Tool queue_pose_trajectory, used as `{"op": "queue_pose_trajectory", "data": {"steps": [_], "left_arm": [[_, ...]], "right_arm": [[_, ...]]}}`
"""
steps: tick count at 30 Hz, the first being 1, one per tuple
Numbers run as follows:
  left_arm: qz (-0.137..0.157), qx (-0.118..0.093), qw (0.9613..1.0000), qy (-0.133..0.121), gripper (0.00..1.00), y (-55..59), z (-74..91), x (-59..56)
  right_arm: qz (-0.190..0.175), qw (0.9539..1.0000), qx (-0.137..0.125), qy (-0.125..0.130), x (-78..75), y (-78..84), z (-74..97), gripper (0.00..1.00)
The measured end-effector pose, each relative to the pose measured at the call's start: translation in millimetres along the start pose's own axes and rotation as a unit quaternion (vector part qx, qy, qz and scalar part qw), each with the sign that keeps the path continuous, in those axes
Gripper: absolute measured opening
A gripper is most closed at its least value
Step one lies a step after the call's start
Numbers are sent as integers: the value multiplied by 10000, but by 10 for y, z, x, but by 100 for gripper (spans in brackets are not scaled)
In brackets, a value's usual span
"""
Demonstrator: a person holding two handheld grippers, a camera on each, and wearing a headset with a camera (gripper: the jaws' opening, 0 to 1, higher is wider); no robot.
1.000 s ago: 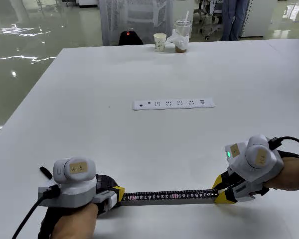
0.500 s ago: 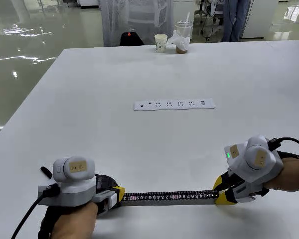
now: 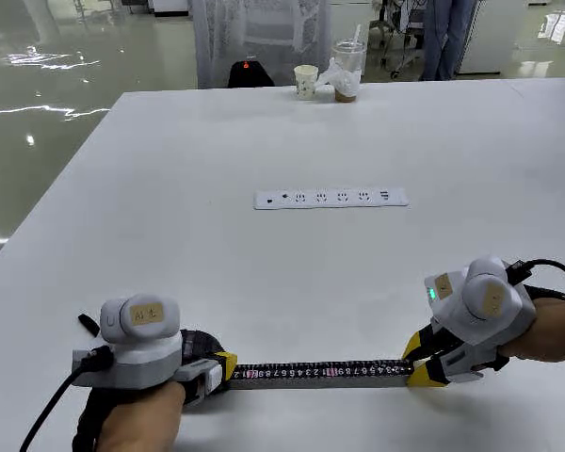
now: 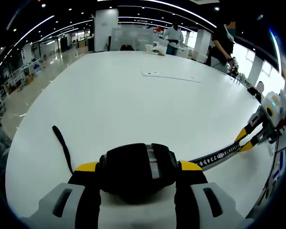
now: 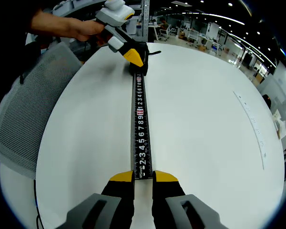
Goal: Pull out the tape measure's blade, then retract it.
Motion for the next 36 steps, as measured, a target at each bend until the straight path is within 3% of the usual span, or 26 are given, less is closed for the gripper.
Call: {"op": "queue_pose_trajectory", "data": {"steps": [36], "left_arm": [[40, 34, 10000, 69, 58, -3, 7, 11]], "right_arm": [[36, 9998, -184, -87, 7, -267, -139, 10]]}}
Point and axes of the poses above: the centre of the closed fingertips' face, and the gripper's own axes: z roughly backward along the fingers, x roughly to its left, y roughly out of its underside, the point moved 2 cm from there along z, roughly backward along the fingers
